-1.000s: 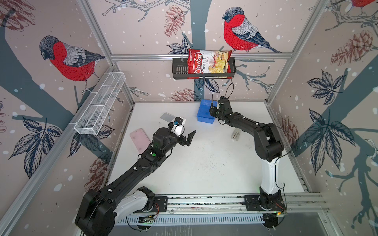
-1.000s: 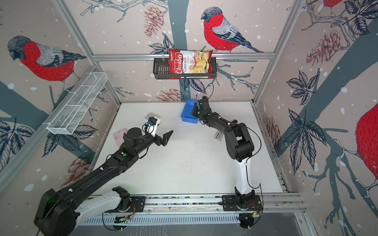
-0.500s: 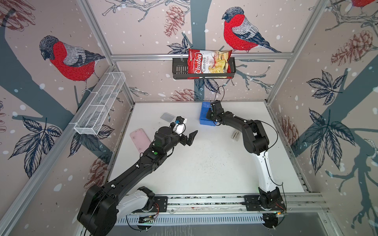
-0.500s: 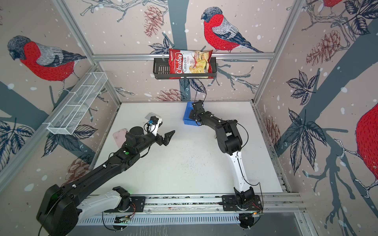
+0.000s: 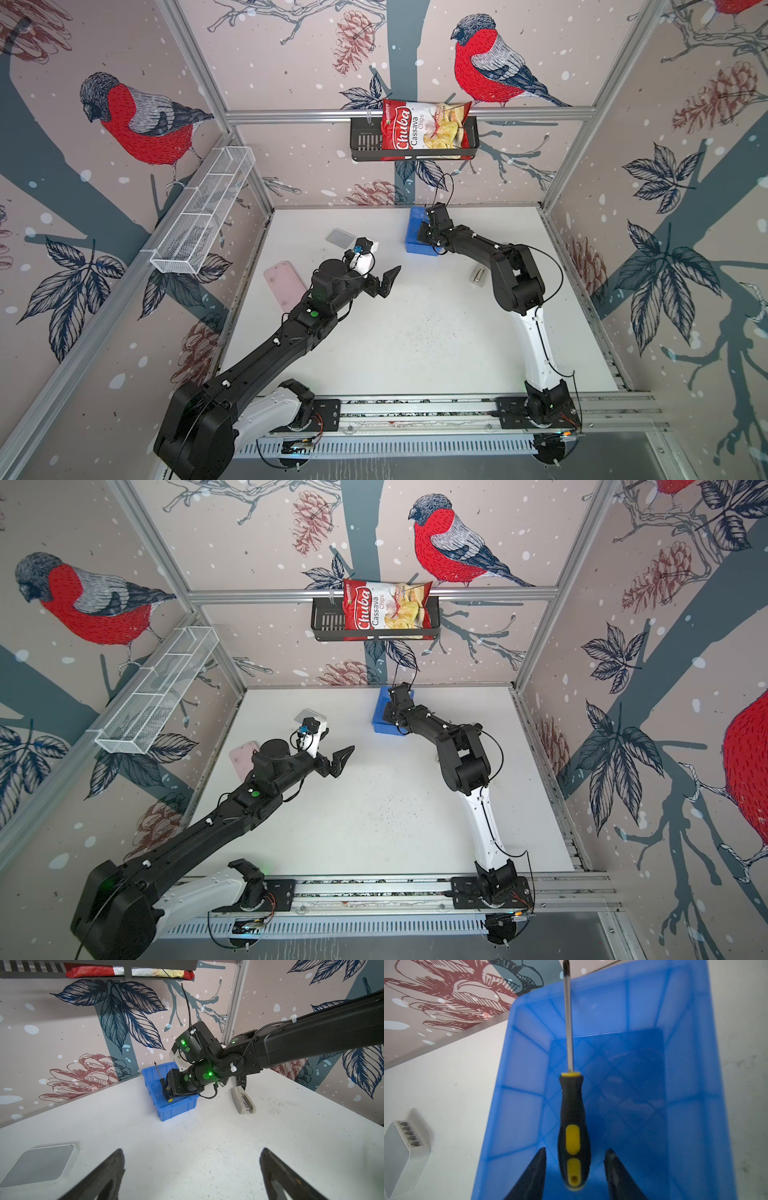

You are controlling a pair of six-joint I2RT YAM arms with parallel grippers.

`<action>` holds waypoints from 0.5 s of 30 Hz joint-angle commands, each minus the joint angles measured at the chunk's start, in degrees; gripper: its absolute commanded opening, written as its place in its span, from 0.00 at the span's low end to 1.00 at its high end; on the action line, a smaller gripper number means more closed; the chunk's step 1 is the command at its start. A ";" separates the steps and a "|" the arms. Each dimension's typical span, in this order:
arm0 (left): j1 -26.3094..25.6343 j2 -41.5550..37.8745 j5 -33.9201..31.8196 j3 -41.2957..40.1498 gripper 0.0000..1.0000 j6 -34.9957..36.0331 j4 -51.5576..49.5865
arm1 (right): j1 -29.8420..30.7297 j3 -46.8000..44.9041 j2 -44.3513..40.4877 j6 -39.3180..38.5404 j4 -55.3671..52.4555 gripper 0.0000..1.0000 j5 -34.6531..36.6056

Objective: Put the screwdriver in the bin
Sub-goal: Place the screwdriver into the bin.

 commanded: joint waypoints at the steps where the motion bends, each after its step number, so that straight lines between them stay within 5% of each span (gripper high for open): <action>1: 0.08 0.30 0.53 0.30 0.99 -0.71 2.28 | 0.11 -0.56 -2.66 -1.64 0.79 0.56 -1.07; 15: 0.10 -0.10 -0.96 -1.46 0.99 -1.16 5.45 | -0.13 -19.62 -22.56 -3.97 12.64 0.86 -2.28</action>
